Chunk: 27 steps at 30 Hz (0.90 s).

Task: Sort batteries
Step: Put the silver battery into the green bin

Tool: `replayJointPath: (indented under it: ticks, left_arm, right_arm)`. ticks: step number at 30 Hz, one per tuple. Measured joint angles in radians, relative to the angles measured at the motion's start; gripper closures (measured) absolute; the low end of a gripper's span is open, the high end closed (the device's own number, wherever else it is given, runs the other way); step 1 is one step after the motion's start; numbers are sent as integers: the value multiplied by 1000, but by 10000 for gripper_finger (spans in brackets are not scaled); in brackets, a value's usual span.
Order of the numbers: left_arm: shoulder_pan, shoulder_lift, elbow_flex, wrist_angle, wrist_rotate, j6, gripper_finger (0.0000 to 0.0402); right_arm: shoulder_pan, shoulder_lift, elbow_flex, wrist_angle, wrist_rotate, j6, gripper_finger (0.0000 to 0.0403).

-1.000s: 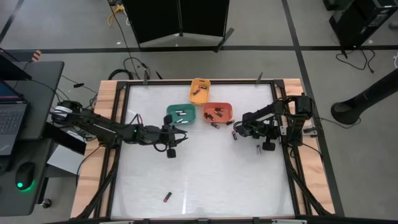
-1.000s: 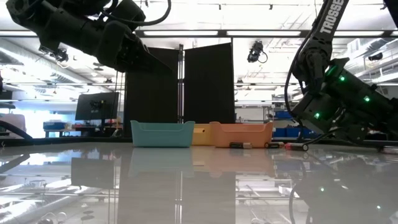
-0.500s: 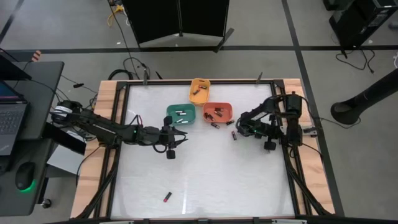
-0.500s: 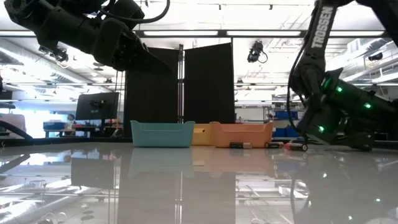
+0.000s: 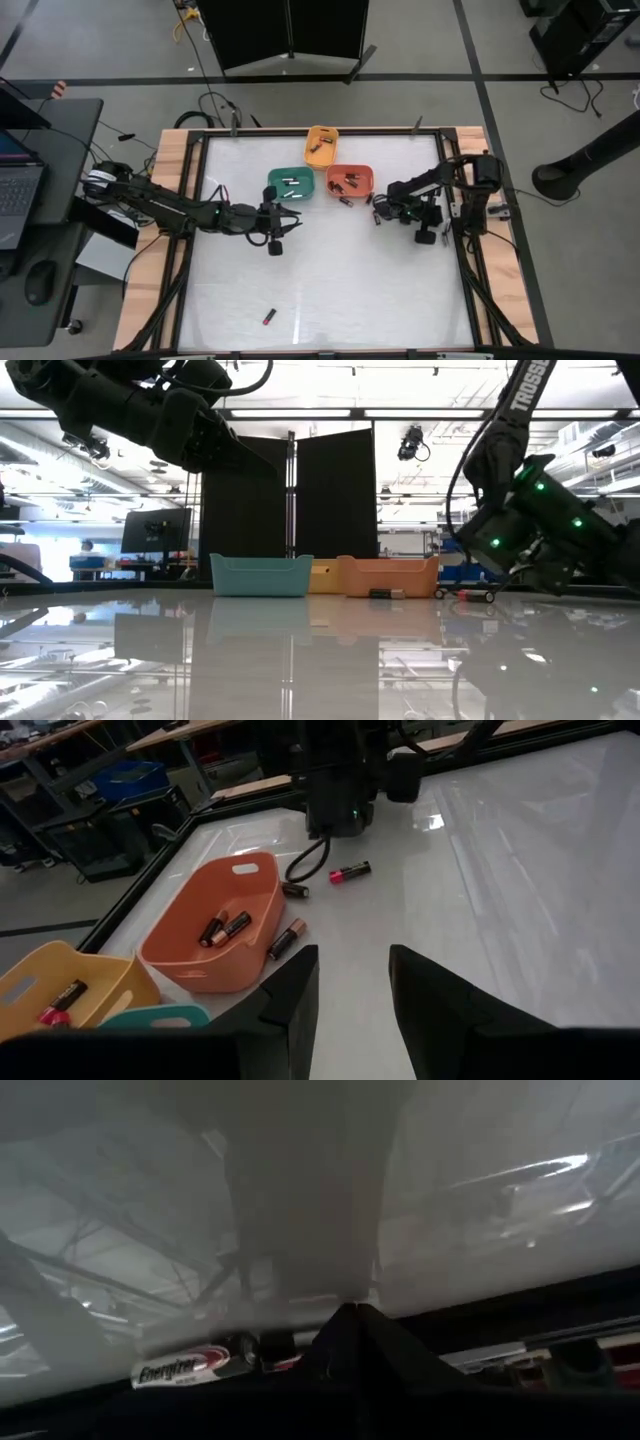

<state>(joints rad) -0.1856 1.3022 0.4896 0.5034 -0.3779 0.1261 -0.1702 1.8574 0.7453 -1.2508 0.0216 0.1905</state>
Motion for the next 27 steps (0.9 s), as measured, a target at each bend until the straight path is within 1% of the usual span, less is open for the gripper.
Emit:
replayJointPath:
  ticks: [3, 10, 20, 27]
  left_arm:
    - [0, 0, 0, 0, 0, 0, 271]
    - [0, 0, 0, 0, -11, 0, 271]
    - [0, 0, 0, -10, -14, 0, 271]
    - [0, 0, 0, -8, -13, 0, 271]
  right_arm:
    - [20, 7, 1, -20, -4, 4, 392]
    - [49, -4, 15, -124, -3, 77, 391]
    - [34, 13, -1, -83, -12, 65, 391]
    - [30, 52, -28, -62, -22, 46, 391]
